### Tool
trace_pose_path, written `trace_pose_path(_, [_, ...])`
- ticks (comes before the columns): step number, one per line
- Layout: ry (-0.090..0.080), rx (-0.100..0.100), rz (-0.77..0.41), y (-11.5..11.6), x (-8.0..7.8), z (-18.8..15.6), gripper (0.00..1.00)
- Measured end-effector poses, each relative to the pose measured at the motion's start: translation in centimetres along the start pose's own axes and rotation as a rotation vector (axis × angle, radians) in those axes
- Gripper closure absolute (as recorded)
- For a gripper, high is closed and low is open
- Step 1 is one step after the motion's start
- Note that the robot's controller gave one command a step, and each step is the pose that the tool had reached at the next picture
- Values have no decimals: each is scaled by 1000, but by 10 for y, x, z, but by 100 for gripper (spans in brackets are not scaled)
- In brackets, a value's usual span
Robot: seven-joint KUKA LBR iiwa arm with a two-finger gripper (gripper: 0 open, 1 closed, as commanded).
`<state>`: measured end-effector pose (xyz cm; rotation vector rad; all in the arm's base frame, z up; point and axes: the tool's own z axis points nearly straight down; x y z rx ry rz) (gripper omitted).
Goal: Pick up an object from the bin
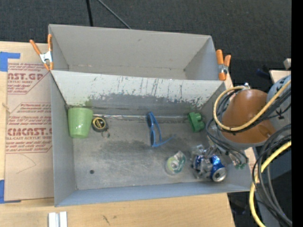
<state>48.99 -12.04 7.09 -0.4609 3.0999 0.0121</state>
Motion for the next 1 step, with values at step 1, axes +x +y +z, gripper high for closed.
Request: trace_pose_path(1, [-3,13,14,-4,-19,-267,100])
